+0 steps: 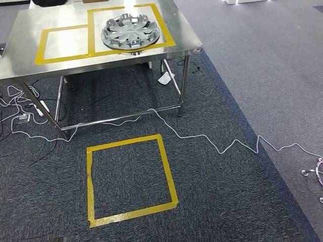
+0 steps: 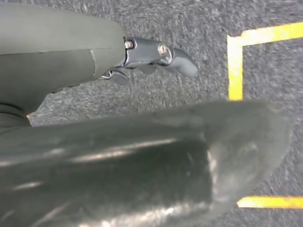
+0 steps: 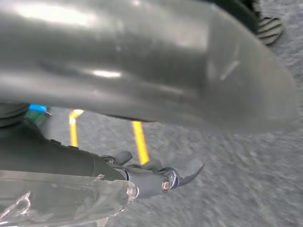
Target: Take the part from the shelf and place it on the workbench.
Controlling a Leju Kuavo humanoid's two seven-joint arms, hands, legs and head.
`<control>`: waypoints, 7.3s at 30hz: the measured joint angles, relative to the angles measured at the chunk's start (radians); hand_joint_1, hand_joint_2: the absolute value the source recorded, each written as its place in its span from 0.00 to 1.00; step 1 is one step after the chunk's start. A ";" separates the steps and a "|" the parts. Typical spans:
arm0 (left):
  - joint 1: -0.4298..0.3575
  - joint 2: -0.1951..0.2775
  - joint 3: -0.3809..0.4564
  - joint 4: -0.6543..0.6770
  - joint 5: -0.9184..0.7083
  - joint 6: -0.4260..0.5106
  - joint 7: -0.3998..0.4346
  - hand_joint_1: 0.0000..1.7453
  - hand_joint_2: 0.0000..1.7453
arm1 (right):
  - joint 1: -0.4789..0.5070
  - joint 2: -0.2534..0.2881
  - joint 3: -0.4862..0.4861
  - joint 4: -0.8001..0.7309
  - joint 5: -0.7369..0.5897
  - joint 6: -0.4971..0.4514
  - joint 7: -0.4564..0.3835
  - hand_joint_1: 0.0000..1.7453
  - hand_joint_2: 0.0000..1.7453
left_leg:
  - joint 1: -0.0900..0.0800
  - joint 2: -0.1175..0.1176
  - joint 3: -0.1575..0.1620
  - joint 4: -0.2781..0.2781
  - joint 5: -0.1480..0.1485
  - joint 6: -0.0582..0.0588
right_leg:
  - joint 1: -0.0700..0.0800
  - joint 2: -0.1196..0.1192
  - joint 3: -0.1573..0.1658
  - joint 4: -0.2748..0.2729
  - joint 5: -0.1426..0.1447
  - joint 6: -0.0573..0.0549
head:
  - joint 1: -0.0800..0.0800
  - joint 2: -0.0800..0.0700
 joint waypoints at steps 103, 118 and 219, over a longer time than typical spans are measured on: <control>0.000 0.043 0.113 -0.040 0.119 0.216 -0.026 0.00 0.00 | -0.013 -0.068 -0.110 0.012 -0.755 -0.051 -0.204 0.00 0.00 | 0.008 -0.023 0.018 0.163 -0.155 -0.013 | -0.012 0.070 -0.141 0.031 0.092 -0.018 | -0.020 0.000; -0.010 0.058 0.196 -0.074 0.460 0.045 -0.128 0.00 0.00 | -0.007 -0.105 -0.110 0.011 -0.984 -0.036 -0.281 0.00 0.00 | 0.006 0.043 0.091 0.012 -0.113 0.029 | -0.011 -0.018 -0.228 0.208 0.028 0.031 | -0.008 0.000; -0.015 0.065 0.194 -0.155 0.851 -0.082 -0.189 0.00 0.00 | -0.004 -0.158 -0.108 0.003 -1.335 0.082 -0.372 0.00 0.00 | -0.001 0.049 0.062 0.077 -0.154 -0.017 | -0.010 -0.012 -0.140 0.051 0.086 -0.013 | -0.012 0.000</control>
